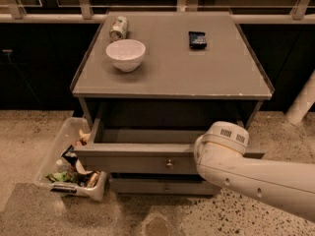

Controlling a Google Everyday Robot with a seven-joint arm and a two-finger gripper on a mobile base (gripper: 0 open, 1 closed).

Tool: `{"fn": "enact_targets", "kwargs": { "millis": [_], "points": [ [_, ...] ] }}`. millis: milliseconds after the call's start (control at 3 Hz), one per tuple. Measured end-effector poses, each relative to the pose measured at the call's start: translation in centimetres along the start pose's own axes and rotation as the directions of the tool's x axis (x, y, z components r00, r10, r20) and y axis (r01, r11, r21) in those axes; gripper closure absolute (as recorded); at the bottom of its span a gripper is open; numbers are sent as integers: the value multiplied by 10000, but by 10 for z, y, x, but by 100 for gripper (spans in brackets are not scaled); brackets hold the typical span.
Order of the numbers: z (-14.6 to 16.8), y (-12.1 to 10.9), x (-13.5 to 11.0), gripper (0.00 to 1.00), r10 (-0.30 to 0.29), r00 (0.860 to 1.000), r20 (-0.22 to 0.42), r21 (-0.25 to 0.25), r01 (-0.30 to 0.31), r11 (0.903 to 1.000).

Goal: Open top drawer

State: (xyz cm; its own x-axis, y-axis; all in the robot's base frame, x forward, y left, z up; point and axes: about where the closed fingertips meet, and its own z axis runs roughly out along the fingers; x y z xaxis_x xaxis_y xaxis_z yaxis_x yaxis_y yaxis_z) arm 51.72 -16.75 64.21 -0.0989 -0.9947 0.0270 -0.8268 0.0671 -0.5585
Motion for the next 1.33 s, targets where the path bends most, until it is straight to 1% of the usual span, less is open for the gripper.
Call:
{"fn": "enact_targets", "kwargs": {
  "millis": [333, 1333],
  "points": [
    [-3, 5, 2, 100, 32, 10000, -37, 3, -32, 10000],
    [-16, 10, -5, 100, 124, 9997, 202, 380, -132, 9992]
  ]
}}
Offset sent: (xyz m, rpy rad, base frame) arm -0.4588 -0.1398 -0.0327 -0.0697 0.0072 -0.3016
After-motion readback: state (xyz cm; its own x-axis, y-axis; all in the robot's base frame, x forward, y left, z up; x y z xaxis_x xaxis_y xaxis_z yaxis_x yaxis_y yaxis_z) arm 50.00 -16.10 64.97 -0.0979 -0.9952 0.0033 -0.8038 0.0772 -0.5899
